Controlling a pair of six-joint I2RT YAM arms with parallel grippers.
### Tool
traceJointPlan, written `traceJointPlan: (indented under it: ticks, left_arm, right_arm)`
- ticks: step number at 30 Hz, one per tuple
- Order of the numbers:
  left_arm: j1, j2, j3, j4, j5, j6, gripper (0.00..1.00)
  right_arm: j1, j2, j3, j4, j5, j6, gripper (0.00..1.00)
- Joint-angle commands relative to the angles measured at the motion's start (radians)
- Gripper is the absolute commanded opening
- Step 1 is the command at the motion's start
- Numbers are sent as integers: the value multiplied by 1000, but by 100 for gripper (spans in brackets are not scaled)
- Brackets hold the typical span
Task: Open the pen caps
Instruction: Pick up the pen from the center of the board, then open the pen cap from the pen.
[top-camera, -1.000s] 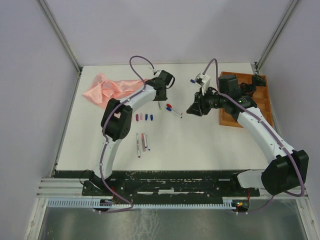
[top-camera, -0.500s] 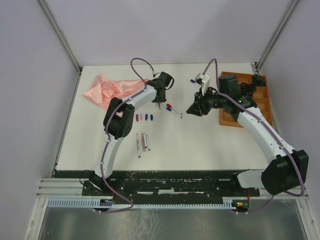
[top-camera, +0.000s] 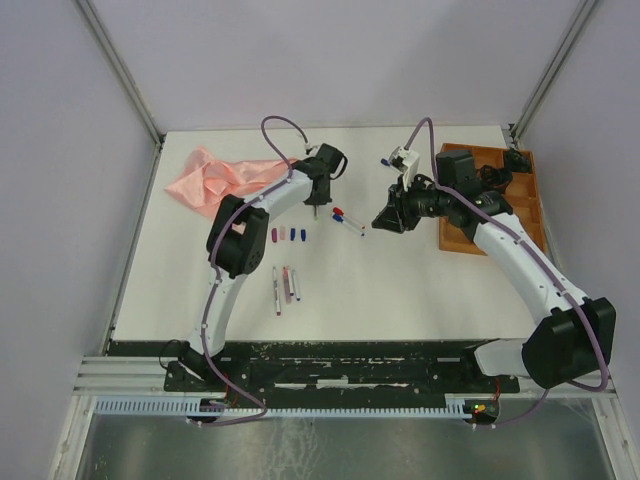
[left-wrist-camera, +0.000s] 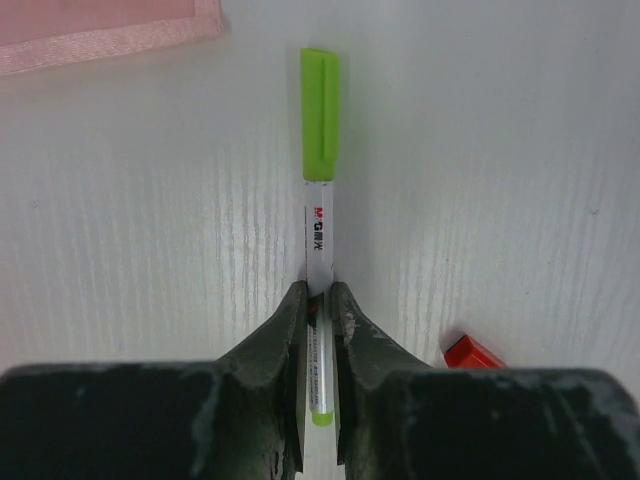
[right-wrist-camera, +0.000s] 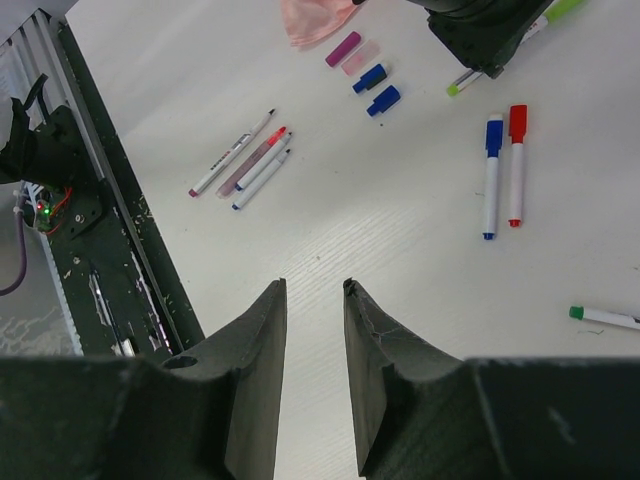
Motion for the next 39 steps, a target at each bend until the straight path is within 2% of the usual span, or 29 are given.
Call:
traceJointPlan:
  ticks: [1, 5, 13, 16, 19, 22, 26, 28, 32, 36, 39]
  left_arm:
    - [8, -51, -3, 4, 10, 47, 3]
    - [8, -169, -80, 75, 17, 44, 3]
    - [3, -523, -419, 311, 100, 6, 3]
    - [-10, -689, -604, 433, 147, -11, 3]
    - [-19, -897, -856, 685, 232, -36, 3]
    - [-29, -1100, -1095, 906, 302, -70, 3]
    - [-80, -1325, -1323, 1127, 318, -100, 3]
    - [-118, -1409, -1419, 1231, 312, -108, 3]
    - [-196, -1515, -1510, 1374, 281, -115, 3]
    - [-268, -1541, -1567, 1512, 242, -122, 3]
    - [-315, -1528, -1572, 1561, 217, -110, 3]
  right_arm:
    - [-4, 3, 17, 22, -37, -4, 37]
    - [-4, 0, 13, 30, -59, 2, 37]
    - [-3, -22, -9, 64, -133, 21, 36]
    - [-4, -44, -28, 105, -175, 55, 36]
    - [-4, -74, -63, 184, -219, 120, 36]
    - [-4, -112, -110, 290, -242, 212, 36]
    - [-4, -154, -201, 541, -265, 411, 39]
    - [-4, -164, -252, 690, -280, 544, 46]
    - [1, -160, -342, 991, -292, 796, 60]
    - [36, -163, -379, 1107, -288, 849, 68]
    - [77, -160, -399, 1170, -291, 865, 69]
